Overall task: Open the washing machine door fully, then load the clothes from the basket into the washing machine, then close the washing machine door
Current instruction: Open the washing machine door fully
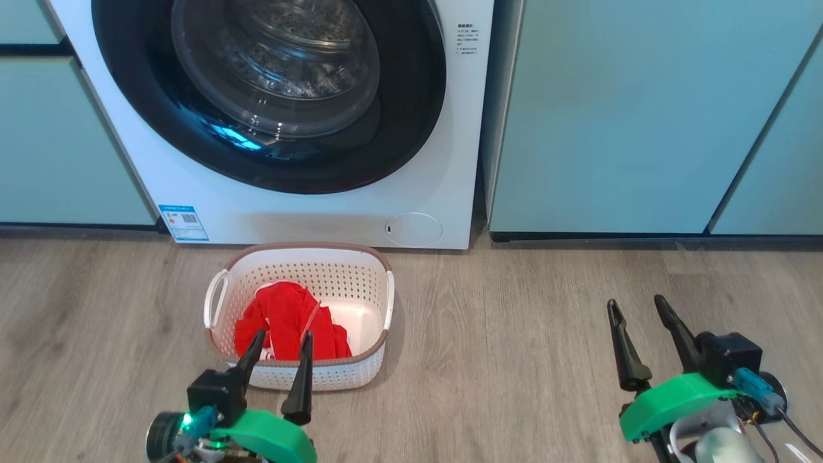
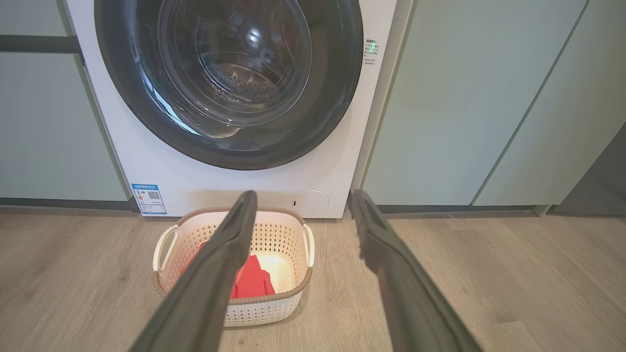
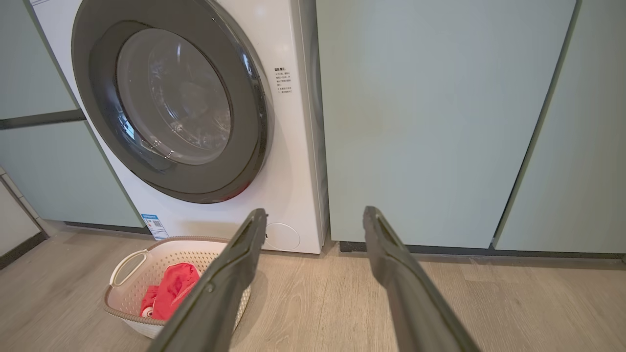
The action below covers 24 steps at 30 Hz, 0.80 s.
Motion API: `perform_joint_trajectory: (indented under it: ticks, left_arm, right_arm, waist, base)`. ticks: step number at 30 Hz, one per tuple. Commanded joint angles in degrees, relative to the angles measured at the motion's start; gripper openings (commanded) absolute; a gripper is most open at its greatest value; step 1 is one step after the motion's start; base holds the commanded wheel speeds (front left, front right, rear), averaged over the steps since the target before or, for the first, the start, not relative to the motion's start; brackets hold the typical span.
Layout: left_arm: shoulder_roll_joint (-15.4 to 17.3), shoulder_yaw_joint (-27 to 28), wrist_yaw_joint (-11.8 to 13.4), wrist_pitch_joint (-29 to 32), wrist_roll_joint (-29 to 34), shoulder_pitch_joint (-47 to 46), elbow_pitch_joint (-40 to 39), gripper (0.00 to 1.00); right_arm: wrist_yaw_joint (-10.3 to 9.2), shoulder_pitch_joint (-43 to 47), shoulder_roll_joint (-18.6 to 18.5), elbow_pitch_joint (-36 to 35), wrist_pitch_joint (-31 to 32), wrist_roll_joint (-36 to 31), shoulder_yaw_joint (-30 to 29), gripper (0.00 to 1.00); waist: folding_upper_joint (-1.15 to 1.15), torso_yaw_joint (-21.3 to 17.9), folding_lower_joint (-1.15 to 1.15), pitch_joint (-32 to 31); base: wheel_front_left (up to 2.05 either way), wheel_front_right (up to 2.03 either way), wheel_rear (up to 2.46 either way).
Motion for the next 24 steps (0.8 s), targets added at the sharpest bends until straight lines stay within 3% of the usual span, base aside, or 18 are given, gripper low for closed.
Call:
perform_joint_trajectory:
  ticks: [1, 24]
  left_arm:
    - [0.41, 1.84, 0.33, -0.72, -0.31, -2.11, -1.94, 1.0]
    - [0.41, 2.04, 1.01, -0.72, 1.34, -2.42, -2.42, 1.0]
  right_arm:
    - [-0.01, -3.3, -0.29, -1.66, -0.61, 0.07, 1.48, 1.0]
    - [-0.01, -3.47, -0.29, -1.91, -0.61, 0.94, 1.41, 1.0]
  waist:
    - [0.0, -0.04, 0.0, 0.02]
    - [0.0, -0.16, 0.0, 0.43]
  base:
    - [0.57, 0.57, -1.13]
    - [0.06, 0.06, -0.13]
